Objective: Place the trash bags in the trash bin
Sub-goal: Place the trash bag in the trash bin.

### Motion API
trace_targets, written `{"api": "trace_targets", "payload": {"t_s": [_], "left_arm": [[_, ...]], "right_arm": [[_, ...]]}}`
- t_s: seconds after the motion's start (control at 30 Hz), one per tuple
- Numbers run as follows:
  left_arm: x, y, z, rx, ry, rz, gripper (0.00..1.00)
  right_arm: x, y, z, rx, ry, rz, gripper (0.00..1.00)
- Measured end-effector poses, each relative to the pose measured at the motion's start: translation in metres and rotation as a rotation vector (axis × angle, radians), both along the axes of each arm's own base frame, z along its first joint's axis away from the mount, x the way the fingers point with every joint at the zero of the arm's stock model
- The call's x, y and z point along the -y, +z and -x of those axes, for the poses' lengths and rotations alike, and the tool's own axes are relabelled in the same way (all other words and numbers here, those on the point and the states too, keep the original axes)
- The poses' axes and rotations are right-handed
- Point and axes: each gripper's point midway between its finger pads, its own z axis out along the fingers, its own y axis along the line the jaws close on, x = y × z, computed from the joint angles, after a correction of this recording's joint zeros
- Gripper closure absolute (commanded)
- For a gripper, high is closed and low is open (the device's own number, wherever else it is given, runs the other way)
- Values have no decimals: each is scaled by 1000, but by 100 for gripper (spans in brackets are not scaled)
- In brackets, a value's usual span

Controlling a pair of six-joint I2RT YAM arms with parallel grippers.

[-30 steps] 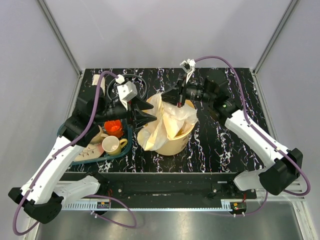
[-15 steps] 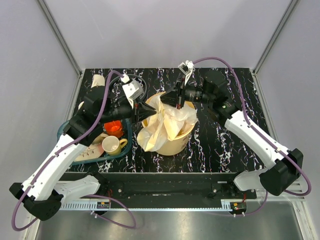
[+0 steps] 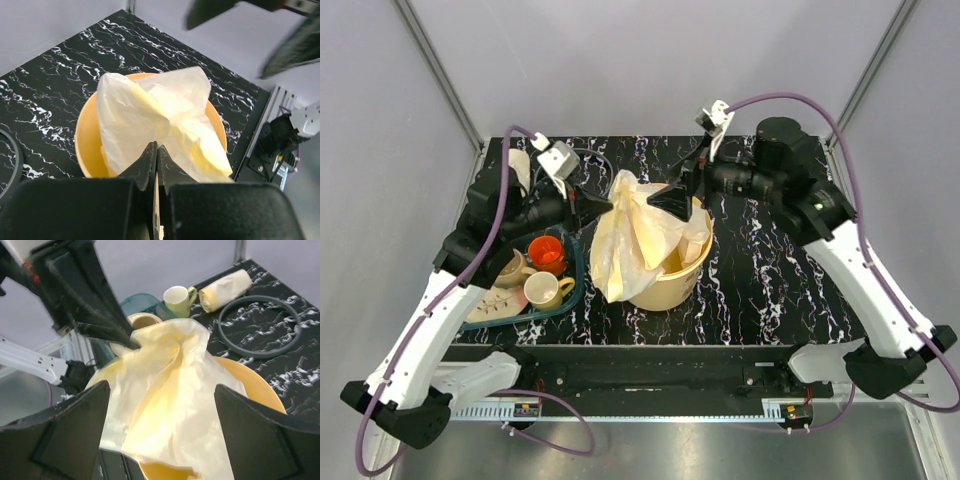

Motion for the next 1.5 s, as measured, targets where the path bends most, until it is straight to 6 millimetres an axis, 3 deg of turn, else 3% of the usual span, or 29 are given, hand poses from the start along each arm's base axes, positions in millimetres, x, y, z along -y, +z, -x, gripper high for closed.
{"api": "trace_targets", "payload": {"t_s": [0.07, 0.2, 0.3, 0.33, 0.5, 0.63, 0.8, 0.87, 0.93, 1.1, 1.23, 1.3, 1.4, 1.5], "left_arm": [[-6, 3, -8, -16, 28, 23, 100], [-12, 7, -16, -34, 43, 54, 100], [-8, 10, -11, -34, 10, 67, 100], [-7, 10, -9, -33, 1, 70, 100], [-6, 17, -5, -22, -22, 88, 100], [-7, 20, -3, -11, -27, 96, 100], [-4, 22, -3, -12, -44, 111, 100], [-2, 19, -5, -23, -50, 118, 100], [3, 10, -9, -50, -61, 124, 100], [16, -28, -27, -182, -73, 120, 100], [21, -51, -37, -263, -63, 114, 100], [22, -51, -38, -271, -60, 122, 100], [22, -43, -42, -254, -58, 150, 100], [20, -36, -44, -252, -50, 169, 100]], "right_arm": [[15, 7, 6, 31, -35, 44, 6], [44, 7, 17, 63, -96, 146, 34], [62, -12, 17, 33, -140, 239, 47], [66, -21, 14, 16, -154, 271, 56], [65, -77, -7, -96, -169, 408, 78], [59, -137, -15, -224, -140, 509, 80], [44, -180, -33, -294, -114, 548, 77], [36, -189, -40, -300, -106, 537, 69], [30, -194, -44, -301, -96, 517, 56], [24, -193, -47, -291, -83, 484, 25], [34, -174, -46, -274, -109, 458, 19], [42, -151, -42, -238, -128, 434, 20], [54, -95, -26, -130, -150, 357, 29], [61, -49, -3, -41, -133, 264, 26]]}}
